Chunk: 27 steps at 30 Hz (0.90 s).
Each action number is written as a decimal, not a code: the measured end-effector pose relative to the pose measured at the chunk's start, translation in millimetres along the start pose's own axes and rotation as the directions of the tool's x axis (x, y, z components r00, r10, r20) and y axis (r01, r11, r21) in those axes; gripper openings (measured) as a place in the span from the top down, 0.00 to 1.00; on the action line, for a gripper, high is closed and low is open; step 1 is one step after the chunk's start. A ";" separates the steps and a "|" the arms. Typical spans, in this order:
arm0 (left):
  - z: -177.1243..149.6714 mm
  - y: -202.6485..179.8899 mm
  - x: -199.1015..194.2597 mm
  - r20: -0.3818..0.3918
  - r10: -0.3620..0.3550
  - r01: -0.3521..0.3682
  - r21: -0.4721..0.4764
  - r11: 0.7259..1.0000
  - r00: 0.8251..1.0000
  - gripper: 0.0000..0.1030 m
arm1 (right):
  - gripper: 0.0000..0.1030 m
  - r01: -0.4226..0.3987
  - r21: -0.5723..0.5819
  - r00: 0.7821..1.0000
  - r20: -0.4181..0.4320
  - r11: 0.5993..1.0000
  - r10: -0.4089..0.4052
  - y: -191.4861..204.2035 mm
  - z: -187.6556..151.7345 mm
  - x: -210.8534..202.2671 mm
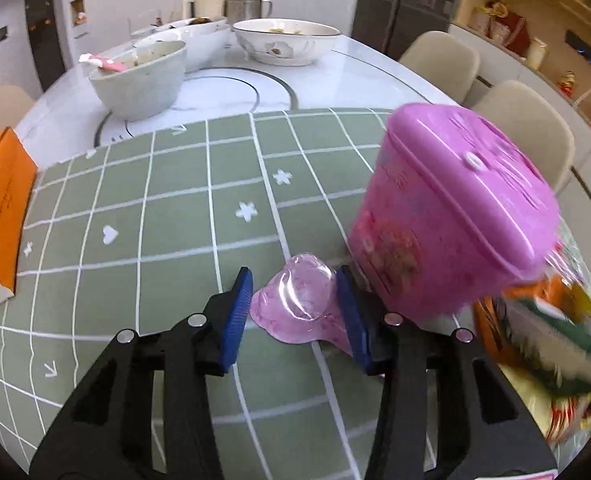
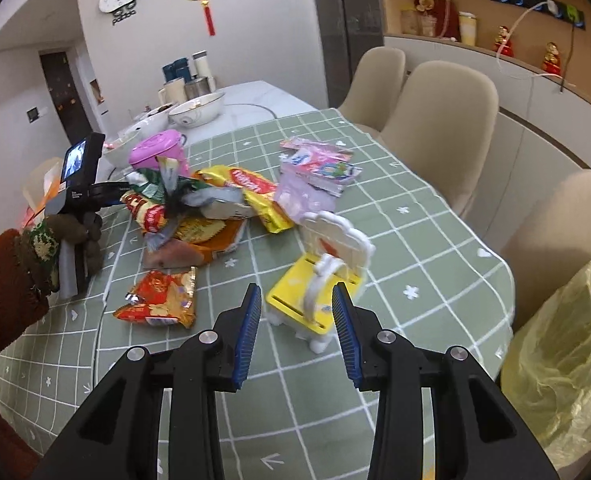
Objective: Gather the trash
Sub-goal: 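Grasp the pink plastic wrapper with the left gripper while the right gripper grasps the red-gold wrapper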
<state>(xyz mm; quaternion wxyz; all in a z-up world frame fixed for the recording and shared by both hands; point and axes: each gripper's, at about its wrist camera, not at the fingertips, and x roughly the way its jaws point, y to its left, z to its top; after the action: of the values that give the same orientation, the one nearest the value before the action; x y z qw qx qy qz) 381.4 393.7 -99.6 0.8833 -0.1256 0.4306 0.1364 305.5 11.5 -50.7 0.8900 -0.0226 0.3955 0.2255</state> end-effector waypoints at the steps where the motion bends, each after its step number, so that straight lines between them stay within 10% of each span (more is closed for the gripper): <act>1: -3.1 -0.9 -5.1 -0.002 -0.017 0.017 0.008 1.000 1.000 0.60 | 0.66 -0.011 -0.009 1.000 -0.004 1.000 0.011 4.2 1.4 3.0; 16: -88.8 -7.5 -92.1 -0.155 -0.350 0.368 0.112 0.923 0.924 0.60 | 0.66 -0.216 -0.161 0.972 -0.131 0.963 0.196 83.3 6.8 54.2; 27: -119.7 -19.7 -109.1 -0.162 -0.345 0.361 0.082 0.929 0.924 0.58 | 0.66 -0.209 -0.097 0.955 -0.233 0.973 0.182 85.6 -14.3 76.1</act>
<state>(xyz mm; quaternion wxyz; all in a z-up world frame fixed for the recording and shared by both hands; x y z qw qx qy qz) 236.8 320.2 -82.4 0.8654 -0.1619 0.4706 -0.0587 304.3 114.3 -103.0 0.8105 -0.0621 0.4786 0.3318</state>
